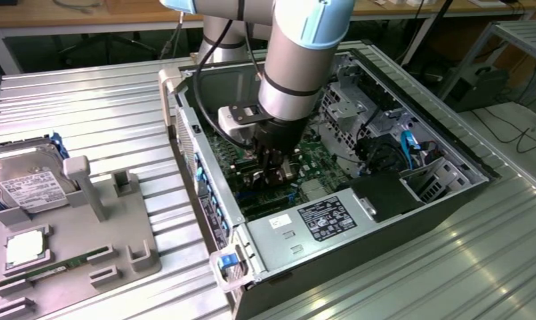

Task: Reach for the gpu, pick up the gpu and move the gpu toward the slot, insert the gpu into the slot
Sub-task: 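Insert the gpu into the slot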

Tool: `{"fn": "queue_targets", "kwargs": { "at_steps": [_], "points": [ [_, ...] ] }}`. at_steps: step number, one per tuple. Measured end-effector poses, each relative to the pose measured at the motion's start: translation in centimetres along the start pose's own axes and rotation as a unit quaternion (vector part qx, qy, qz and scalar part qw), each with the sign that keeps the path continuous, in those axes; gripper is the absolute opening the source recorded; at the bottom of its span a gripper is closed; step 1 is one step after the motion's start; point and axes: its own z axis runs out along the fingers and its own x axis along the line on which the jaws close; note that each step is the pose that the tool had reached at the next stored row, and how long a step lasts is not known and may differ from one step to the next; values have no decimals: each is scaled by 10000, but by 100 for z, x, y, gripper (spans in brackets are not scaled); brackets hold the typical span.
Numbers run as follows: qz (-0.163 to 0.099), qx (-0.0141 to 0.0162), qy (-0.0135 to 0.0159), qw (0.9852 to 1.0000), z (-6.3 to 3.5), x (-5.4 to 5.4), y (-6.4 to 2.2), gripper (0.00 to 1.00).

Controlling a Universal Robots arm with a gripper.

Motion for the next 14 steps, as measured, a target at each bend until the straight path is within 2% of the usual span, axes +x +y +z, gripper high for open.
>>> {"fn": "queue_targets", "kwargs": {
  "at_steps": [10,12,13,14],
  "points": [
    [0,2,-1,10000,2,0,0,27],
    [1,12,-15,10000,-3,-3,1,28],
    [1,11,-4,10000,-34,-3,2,28],
    [0,14,0,10000,-72,-4,3,35]
  ]
}}
